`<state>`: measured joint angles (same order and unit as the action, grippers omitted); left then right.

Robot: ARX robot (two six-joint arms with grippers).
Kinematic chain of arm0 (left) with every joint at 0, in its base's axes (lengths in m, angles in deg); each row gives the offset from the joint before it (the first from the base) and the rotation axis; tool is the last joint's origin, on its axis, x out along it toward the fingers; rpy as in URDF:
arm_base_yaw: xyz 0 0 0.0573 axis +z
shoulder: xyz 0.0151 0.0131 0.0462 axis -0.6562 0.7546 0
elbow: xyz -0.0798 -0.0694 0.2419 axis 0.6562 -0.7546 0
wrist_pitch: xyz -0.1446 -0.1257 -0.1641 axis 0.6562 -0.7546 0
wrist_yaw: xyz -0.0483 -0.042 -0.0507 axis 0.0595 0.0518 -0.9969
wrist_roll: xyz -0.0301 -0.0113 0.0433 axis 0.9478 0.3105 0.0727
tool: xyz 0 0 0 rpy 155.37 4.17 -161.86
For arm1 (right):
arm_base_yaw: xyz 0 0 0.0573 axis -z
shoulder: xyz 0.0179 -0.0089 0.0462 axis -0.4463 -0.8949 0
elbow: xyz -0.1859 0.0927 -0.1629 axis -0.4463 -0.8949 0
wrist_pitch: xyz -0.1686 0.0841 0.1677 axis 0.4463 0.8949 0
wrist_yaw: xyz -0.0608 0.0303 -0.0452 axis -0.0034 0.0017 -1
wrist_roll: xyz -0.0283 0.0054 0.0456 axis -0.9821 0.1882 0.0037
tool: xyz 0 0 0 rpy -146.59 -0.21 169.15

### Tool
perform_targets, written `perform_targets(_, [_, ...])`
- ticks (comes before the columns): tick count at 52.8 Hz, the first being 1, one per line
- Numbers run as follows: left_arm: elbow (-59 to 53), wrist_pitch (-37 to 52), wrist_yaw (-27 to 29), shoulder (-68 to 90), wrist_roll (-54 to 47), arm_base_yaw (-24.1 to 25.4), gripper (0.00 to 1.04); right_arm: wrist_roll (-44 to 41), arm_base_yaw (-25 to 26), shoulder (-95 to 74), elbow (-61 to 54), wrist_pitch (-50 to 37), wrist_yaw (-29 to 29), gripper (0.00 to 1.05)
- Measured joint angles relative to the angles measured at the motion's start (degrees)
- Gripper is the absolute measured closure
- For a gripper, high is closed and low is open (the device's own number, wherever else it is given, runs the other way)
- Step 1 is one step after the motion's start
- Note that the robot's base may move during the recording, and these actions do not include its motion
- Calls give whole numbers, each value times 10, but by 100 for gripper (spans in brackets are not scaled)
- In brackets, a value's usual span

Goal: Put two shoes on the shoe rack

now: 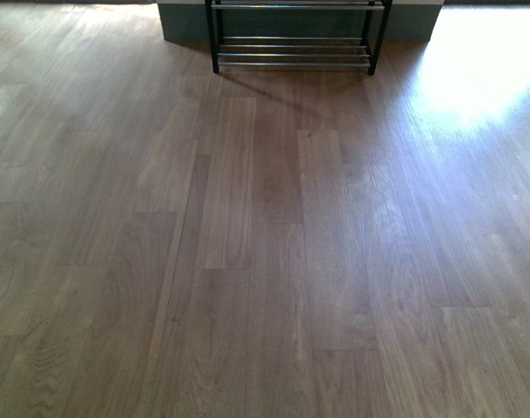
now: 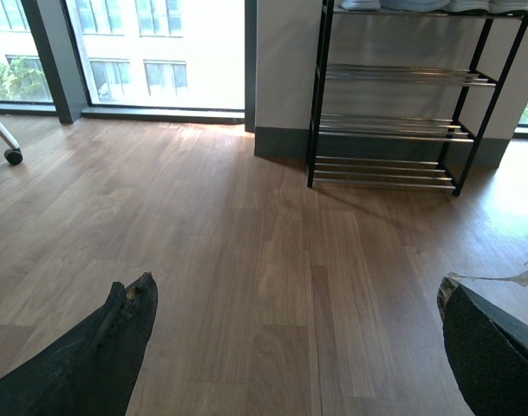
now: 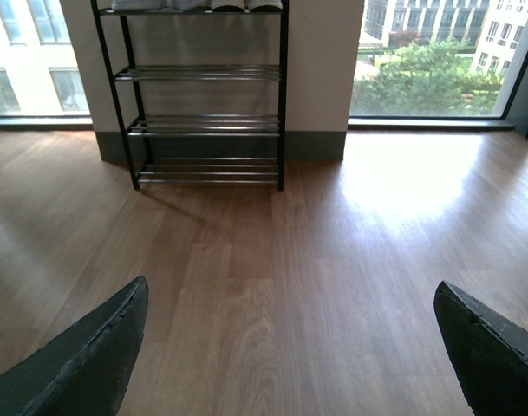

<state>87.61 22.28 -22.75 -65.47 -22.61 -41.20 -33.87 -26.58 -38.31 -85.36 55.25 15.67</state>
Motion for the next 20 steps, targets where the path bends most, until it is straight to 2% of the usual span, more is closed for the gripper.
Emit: perform_targets(20, [0, 0, 0, 0, 0, 0, 9, 0, 0, 0, 0, 0, 0, 9])
